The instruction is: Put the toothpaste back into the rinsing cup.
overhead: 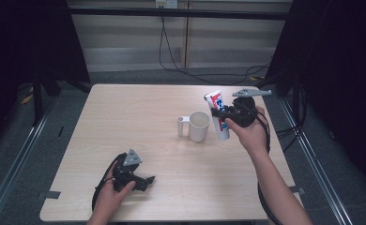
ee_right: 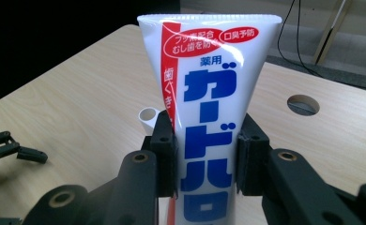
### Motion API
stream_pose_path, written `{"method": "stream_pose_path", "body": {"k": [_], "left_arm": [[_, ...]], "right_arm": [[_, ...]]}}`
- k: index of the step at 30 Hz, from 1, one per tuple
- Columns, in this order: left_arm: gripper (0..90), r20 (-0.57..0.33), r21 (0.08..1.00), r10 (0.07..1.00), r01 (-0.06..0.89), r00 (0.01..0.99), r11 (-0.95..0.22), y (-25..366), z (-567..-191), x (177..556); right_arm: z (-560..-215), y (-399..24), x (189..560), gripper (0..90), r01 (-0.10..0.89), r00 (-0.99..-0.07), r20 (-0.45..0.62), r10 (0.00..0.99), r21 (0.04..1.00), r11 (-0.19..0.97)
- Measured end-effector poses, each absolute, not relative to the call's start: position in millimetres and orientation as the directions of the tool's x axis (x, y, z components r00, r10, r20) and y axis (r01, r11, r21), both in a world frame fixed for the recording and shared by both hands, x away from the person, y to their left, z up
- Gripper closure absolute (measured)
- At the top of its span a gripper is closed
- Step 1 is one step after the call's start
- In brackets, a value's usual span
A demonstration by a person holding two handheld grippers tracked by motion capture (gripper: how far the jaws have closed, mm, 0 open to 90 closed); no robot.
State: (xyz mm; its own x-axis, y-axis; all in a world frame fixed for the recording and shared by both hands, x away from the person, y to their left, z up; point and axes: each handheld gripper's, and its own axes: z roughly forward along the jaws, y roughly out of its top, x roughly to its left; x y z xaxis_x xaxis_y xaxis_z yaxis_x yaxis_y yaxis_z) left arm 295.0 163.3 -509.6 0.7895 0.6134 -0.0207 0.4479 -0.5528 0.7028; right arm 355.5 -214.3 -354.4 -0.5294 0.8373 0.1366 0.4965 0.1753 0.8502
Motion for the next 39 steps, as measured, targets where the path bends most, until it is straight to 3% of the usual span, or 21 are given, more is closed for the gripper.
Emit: {"method": "stream_pose_path", "body": {"k": [39], "left_arm": [[2.5, -0.022, 0.703, 0.614, 0.449, 0.789, -0.552, 163.3, -509.6, 294.9]], "right_arm": [[-347.1, -200.6, 379.8, 66.6, 0.400, -0.513, 0.130, 0.849, 0.911, 0.102]]}}
